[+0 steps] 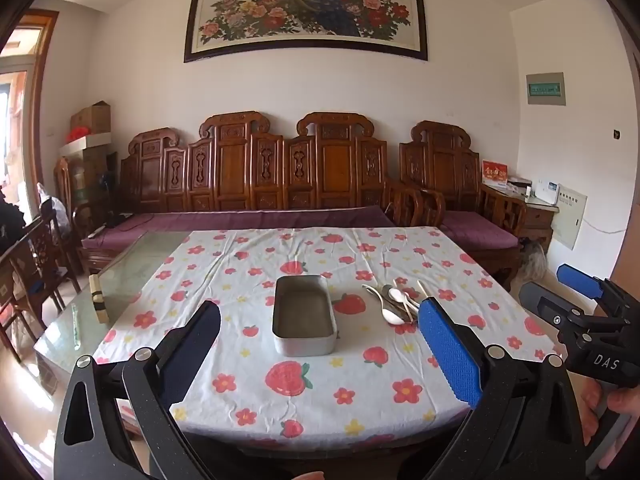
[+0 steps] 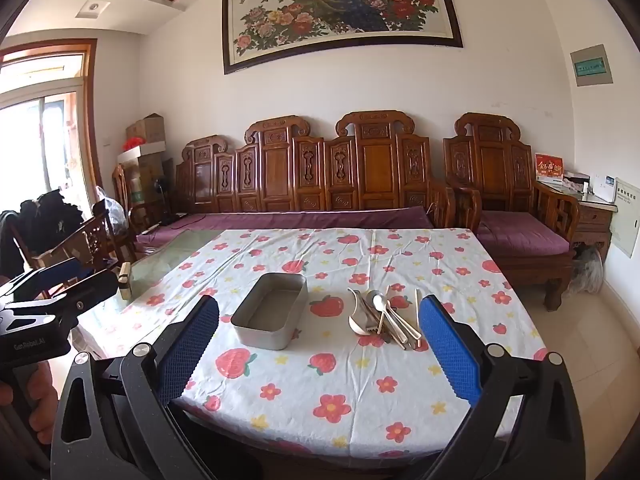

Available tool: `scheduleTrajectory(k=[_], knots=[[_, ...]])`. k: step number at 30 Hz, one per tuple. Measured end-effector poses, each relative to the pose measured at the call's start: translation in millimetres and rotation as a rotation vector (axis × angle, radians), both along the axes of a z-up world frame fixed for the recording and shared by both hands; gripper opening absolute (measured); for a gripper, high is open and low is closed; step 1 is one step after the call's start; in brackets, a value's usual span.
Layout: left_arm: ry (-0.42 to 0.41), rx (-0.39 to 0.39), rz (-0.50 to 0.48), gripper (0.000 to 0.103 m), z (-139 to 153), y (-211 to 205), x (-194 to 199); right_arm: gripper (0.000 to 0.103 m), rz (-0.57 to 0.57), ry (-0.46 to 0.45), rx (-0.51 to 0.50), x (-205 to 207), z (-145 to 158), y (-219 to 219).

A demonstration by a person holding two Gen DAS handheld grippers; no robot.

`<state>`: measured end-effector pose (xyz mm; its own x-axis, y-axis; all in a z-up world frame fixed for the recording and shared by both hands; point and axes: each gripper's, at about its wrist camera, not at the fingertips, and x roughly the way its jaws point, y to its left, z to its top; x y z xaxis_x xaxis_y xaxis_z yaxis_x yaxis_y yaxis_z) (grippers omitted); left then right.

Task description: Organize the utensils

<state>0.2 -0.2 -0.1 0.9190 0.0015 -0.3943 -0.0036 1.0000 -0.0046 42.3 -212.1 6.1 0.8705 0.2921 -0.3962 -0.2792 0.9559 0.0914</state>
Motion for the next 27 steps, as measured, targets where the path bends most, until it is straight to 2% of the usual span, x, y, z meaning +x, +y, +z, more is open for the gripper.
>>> scheduleTrajectory(k=[27], knots=[[-0.01, -0.001, 0.006, 0.096, 7.6, -1.7, -1.4, 0.1, 0.0, -0.001, 0.006, -0.2, -1.8, -0.3]])
